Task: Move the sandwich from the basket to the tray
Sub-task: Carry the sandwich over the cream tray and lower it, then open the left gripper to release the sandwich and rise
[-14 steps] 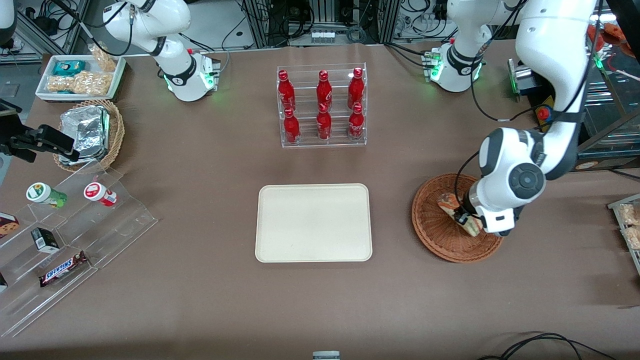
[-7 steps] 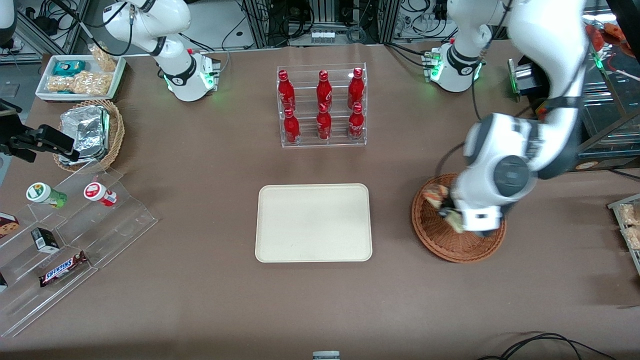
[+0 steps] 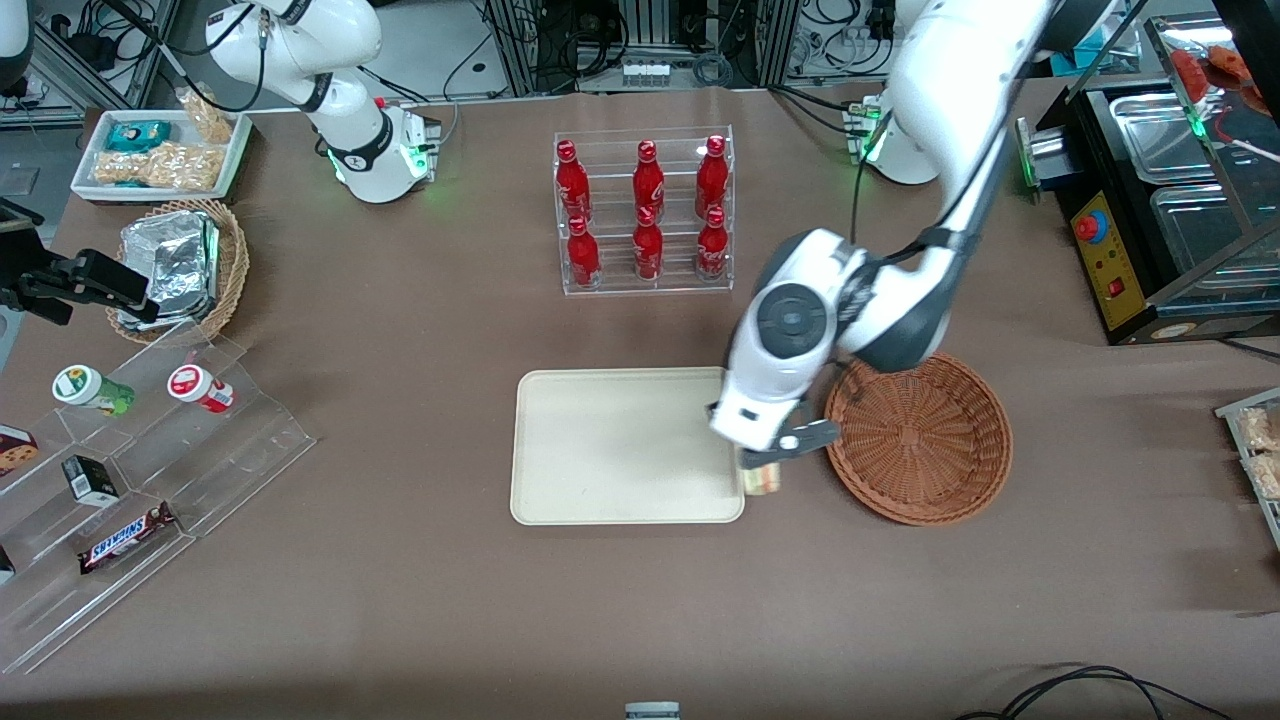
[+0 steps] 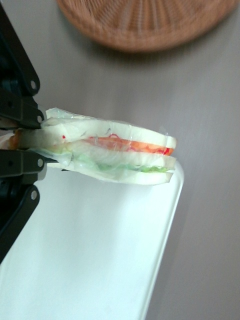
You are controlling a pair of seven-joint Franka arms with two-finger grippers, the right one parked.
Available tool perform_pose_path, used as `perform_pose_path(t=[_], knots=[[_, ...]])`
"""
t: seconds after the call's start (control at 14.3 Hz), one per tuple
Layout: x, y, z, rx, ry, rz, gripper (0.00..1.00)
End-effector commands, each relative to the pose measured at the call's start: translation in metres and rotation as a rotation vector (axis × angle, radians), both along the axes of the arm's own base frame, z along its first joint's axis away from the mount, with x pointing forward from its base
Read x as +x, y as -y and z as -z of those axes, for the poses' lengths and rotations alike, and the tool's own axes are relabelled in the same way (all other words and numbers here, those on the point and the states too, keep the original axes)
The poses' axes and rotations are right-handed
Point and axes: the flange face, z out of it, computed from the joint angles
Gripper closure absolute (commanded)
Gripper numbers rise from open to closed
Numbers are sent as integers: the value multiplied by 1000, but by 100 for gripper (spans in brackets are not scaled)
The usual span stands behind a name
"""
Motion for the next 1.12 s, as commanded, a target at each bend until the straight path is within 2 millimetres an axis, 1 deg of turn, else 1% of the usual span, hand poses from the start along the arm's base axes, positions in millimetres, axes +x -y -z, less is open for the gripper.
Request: perform_pose_path(t=[0.0, 0.07, 0.14, 0.35, 0.42, 0.56, 0.63, 0.7, 0.77, 0.84, 0.91, 0.98, 1.05], knots=[[-6, 61, 14, -45, 47, 83, 95], [-6, 69, 21, -53, 46, 73, 95], [-6, 82, 25, -63, 51, 76, 95], [-15, 106, 42, -72, 49, 102, 95], [-16, 110, 46, -80, 56, 105, 95], [-19, 119, 64, -107, 74, 87, 94], [-19, 121, 74, -115, 78, 65, 93], [-18, 122, 78, -125, 85, 50, 93], [-19, 123, 80, -124, 81, 42, 89], [-20, 123, 80, -125, 79, 27, 68], [-21, 125, 76, -132, 78, 9, 1], [-23, 125, 71, -131, 79, 9, 0], [-21, 123, 59, -132, 82, 4, 0]])
